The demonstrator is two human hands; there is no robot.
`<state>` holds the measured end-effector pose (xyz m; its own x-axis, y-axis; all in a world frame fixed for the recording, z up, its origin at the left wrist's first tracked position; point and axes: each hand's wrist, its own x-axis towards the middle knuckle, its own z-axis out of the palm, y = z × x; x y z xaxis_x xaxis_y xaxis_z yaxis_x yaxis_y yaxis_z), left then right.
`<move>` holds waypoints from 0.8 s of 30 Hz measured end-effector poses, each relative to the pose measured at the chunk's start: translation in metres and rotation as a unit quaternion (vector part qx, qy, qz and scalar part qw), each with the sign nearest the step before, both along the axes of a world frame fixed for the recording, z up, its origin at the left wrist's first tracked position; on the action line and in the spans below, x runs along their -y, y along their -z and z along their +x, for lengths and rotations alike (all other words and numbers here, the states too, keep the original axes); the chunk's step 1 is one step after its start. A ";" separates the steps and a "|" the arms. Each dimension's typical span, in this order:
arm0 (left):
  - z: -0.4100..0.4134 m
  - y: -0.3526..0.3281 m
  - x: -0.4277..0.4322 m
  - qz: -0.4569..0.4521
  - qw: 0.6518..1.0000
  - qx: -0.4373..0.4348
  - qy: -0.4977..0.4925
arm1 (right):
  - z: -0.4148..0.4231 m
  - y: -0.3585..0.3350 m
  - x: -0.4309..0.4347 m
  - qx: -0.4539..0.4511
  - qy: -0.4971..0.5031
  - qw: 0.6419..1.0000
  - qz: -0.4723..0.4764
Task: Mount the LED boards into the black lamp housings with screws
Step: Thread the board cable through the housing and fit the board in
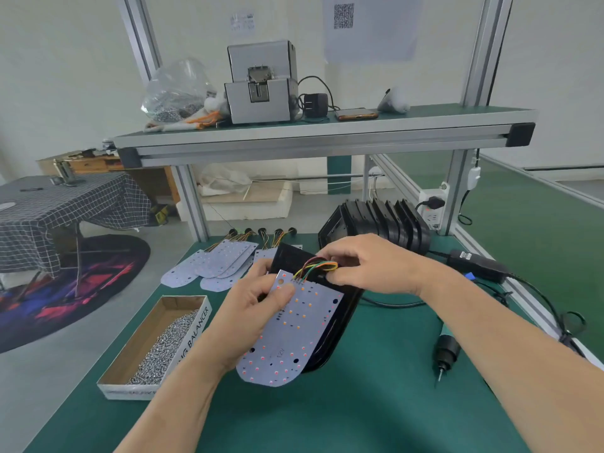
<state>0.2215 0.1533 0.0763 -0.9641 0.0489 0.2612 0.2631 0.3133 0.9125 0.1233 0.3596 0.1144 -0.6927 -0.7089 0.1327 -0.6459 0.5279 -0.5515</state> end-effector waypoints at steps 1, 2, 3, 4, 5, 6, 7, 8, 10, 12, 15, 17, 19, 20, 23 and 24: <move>0.001 0.001 0.000 -0.010 1.000 0.004 -0.003 | 0.001 0.002 0.001 -0.033 0.004 0.999 0.011; 0.003 0.002 -0.001 -0.025 1.000 0.008 -0.007 | 0.002 0.006 0.004 -0.079 0.011 0.997 0.021; 0.004 0.003 -0.002 -0.039 0.999 0.007 -0.010 | 0.003 0.011 0.008 -0.123 0.025 0.992 0.028; 0.006 0.003 -0.005 -0.047 0.999 -0.001 -0.012 | 0.005 0.016 0.012 -0.159 0.043 0.986 0.026; 0.007 0.004 -0.006 -0.047 0.999 -0.013 -0.011 | 0.007 0.019 0.015 -0.184 0.065 0.981 0.019; 0.007 0.004 -0.007 -0.046 0.999 -0.024 -0.011 | 0.009 0.022 0.018 -0.203 0.085 0.976 0.009; 0.007 0.003 -0.007 -0.050 0.998 -0.034 -0.010 | 0.010 0.024 0.019 -0.210 0.098 0.973 0.000; 0.007 0.003 -0.007 -0.059 0.997 -0.041 -0.009 | 0.010 0.025 0.020 -0.208 0.105 0.972 -0.006; 0.007 0.005 -0.006 -0.071 0.997 -0.044 0.000 | 0.009 0.024 0.021 -0.184 0.119 0.976 0.011; 0.008 0.007 -0.006 -0.065 0.997 -0.042 0.015 | 0.006 0.021 0.020 -0.146 0.105 0.982 0.060; 0.006 0.012 -0.003 -0.037 0.999 -0.019 0.028 | -0.003 0.020 0.004 0.078 0.000 0.997 0.019; 0.003 0.013 0.002 0.017 0.999 0.005 0.026 | -0.006 0.021 -0.011 0.298 -0.064 0.949 -0.084; 0.002 0.012 0.005 0.083 0.996 0.030 0.028 | -0.007 0.026 -0.017 0.393 -0.081 0.897 -0.185; 0.002 0.012 0.005 0.119 0.991 0.045 0.027 | -0.007 0.030 -0.016 0.407 -0.071 0.882 -0.226; 0.002 0.012 0.005 0.195 0.977 0.089 0.005 | -0.007 0.044 -0.008 0.350 0.010 0.900 -0.257; 0.002 0.011 0.005 0.195 0.976 0.099 -0.003 | -0.007 0.048 -0.005 0.311 0.042 0.919 -0.238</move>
<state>0.2237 0.1485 0.0648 -0.9975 -0.0237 0.0668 0.0683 -0.0675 0.9954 0.1161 0.3647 0.0664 -0.7888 -0.6141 -0.0263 -0.0950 0.1641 -0.9819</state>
